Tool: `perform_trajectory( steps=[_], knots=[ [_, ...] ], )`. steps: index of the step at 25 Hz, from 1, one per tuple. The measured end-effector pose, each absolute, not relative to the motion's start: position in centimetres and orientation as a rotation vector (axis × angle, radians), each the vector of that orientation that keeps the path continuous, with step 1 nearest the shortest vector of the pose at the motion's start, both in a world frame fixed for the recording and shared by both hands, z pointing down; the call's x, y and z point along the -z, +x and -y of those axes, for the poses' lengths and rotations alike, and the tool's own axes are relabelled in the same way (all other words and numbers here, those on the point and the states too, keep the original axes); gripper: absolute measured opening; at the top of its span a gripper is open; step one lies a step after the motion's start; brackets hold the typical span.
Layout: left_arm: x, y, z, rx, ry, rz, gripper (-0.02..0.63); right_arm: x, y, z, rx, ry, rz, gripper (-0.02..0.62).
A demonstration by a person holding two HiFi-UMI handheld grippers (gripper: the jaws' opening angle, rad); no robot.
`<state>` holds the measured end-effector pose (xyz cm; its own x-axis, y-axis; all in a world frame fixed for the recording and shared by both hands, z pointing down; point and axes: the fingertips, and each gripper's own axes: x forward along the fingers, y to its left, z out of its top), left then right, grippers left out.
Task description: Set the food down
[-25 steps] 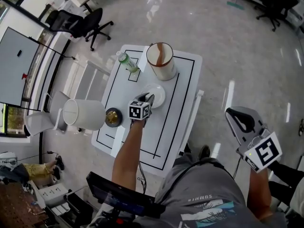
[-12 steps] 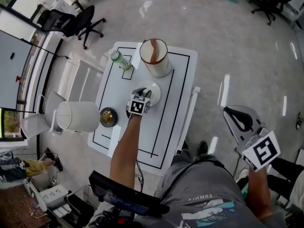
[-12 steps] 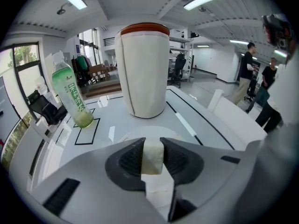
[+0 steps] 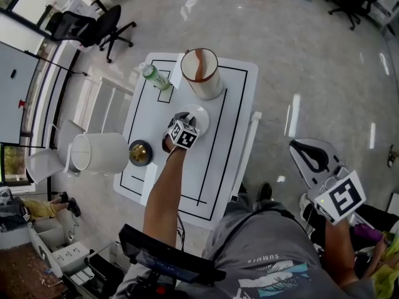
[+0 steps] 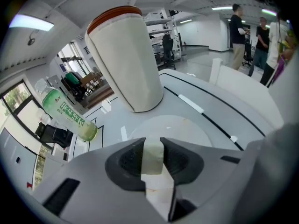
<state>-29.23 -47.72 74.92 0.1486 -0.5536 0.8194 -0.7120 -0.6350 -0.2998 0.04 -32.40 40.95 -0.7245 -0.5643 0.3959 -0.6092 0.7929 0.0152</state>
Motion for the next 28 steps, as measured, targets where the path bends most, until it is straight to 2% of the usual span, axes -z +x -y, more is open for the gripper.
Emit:
perform_trajectory(
  steps=[17, 24, 28],
  knots=[
    [-76.1, -28.6, 46.7, -2.106, 2.353, 1.074, 0.100, -41.4, 0.1, 32.2, -0.172, 0.863, 2.595, 0.006],
    [-76.5, -28.0, 45.6, -2.082, 2.345, 0.998, 0.102, -41.4, 0.5, 31.8, -0.170, 0.859, 2.599, 0.006],
    [-76.3, -27.5, 45.3, -2.030, 2.346, 0.969, 0.129, -41.4, 0.7, 31.5, -0.171, 0.855, 2.603, 0.008]
  ],
)
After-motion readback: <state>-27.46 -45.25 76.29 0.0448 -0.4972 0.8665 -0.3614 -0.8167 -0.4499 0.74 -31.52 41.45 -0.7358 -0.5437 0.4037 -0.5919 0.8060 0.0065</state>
